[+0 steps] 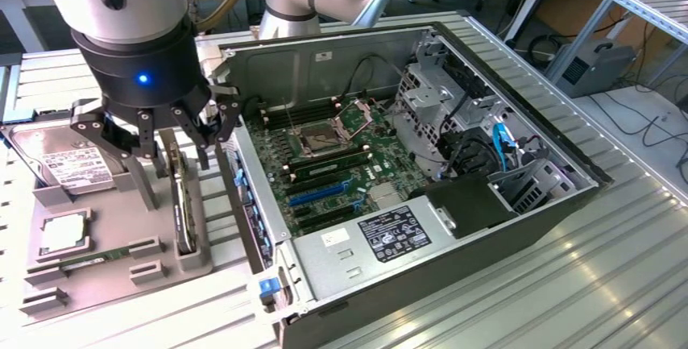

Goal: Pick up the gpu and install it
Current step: 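Pick up the gpu and move the gpu toward the slot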

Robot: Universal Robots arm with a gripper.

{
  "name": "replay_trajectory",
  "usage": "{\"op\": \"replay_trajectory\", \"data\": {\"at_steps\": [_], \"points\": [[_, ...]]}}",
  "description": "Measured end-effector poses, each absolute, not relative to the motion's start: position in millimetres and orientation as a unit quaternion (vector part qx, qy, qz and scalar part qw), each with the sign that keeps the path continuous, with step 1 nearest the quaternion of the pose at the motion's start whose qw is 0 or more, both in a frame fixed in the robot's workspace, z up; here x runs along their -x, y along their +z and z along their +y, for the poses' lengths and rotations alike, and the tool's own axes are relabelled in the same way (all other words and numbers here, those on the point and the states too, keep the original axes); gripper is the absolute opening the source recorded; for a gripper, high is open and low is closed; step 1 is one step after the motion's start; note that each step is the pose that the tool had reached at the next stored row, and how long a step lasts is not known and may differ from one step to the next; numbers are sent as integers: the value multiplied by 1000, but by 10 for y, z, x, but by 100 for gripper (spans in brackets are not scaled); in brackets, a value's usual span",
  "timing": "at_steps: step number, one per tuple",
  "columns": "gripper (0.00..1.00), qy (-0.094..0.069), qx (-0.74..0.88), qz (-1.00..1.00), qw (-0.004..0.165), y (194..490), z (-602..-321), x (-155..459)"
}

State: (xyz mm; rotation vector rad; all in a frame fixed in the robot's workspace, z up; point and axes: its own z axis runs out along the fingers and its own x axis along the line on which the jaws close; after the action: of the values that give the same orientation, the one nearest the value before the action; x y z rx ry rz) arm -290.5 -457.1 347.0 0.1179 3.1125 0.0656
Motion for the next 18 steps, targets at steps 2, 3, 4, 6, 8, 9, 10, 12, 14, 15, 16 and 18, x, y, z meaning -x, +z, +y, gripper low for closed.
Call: {"op": "replay_trajectory", "data": {"at_steps": [2, 3, 4, 6, 8, 9, 10, 12, 14, 15, 16, 18], "points": [[48, 21, -38, 999, 13, 3465, -4571, 2905], [48, 21, -38, 999, 13, 3462, -4571, 2905], [48, 21, -38, 999, 13, 3460, -4571, 2905], [48, 21, -38, 999, 13, 3456, -4571, 2905], [48, 21, -38, 999, 13, 3451, -4571, 2905], [48, 21, -38, 999, 13, 3448, -4571, 2905], [48, 21, -38, 999, 13, 3446, -4571, 2905], [48, 21, -38, 999, 13, 3442, -4571, 2905], [48, 21, -38, 999, 13, 3439, -4571, 2905], [48, 21, -38, 999, 13, 3436, -4571, 2905], [48, 21, -38, 999, 13, 3434, -4571, 2905], [48, 21, -38, 999, 13, 3430, -4571, 2905]]}}
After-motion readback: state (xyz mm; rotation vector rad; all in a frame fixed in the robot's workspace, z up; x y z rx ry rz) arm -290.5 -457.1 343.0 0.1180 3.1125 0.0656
